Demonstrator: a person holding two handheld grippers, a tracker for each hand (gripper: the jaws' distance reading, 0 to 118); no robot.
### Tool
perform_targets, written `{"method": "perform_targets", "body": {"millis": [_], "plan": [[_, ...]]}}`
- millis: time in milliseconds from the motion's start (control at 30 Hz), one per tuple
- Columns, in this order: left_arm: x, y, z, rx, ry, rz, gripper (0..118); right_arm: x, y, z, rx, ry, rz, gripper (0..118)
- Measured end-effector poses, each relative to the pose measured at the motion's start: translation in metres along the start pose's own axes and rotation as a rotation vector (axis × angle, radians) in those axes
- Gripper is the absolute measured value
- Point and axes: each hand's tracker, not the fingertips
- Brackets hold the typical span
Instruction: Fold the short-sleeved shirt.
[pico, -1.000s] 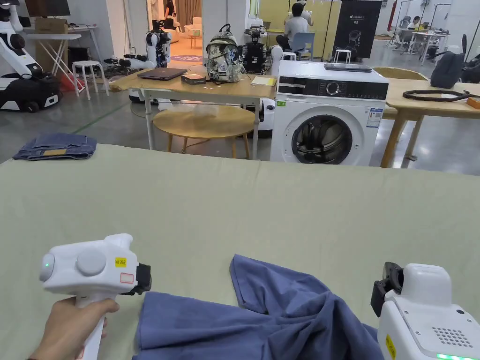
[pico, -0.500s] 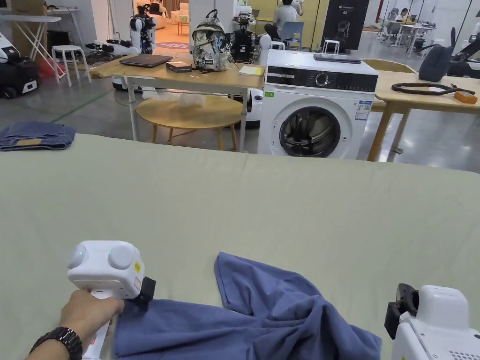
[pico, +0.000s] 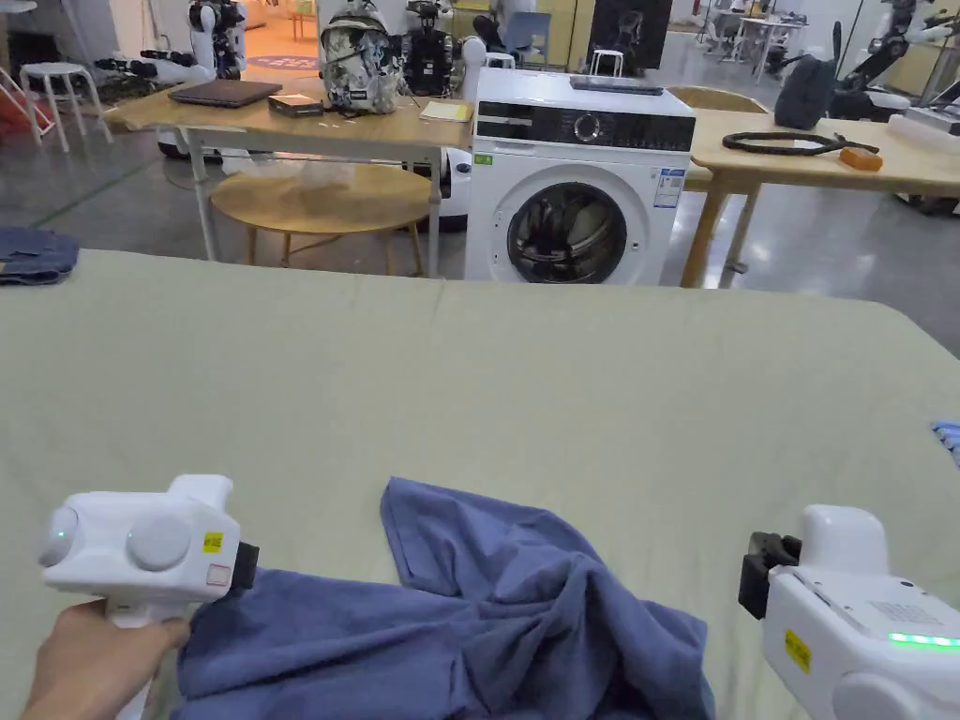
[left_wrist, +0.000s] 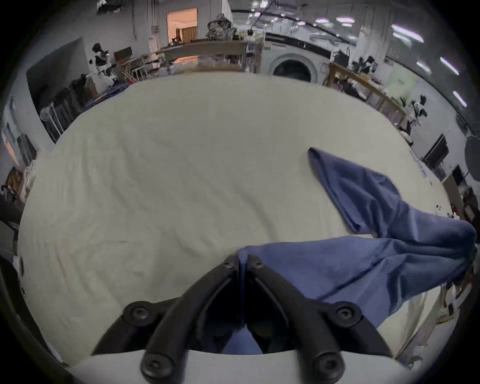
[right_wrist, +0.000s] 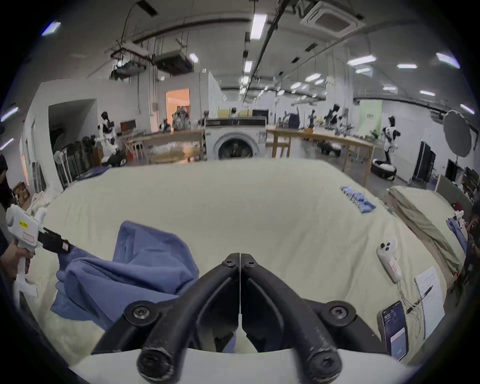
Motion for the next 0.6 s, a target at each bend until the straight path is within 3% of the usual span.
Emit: {"method": "perform_targets", "body": {"millis": [33, 133, 167, 300, 500, 533, 600], "plan": [[-0.001, -0.003, 0.006, 0.014, -0.007, 0.002, 0, 0.003, 0.003, -0.006, -0.037, 0.014, -0.002, 7], [-0.005, -0.014, 0.022, 0.046, -0.012, 0.012, 0, 0.008, 0.009, -0.028, -0.142, 0.044, -0.015, 64], [-0.008, -0.018, 0.027, 0.053, -0.017, 0.017, 0, 0.009, 0.01, -0.037, -0.184, 0.049, -0.024, 73], [-0.013, -0.03, 0.037, 0.071, -0.014, 0.038, 0, 0.009, 0.008, -0.073, -0.332, 0.064, -0.074, 73], [-0.019, -0.041, 0.042, 0.071, 0.001, 0.04, 0, 0.003, -0.005, -0.12, -0.524, 0.091, -0.073, 72], [-0.02, -0.042, 0.042, 0.069, 0.001, 0.041, 0, 0.002, -0.009, -0.129, -0.56, 0.098, -0.075, 69], [-0.019, -0.043, 0.042, 0.069, 0.006, 0.041, 0, -0.001, -0.018, -0.141, -0.625, 0.09, -0.077, 27]]}}
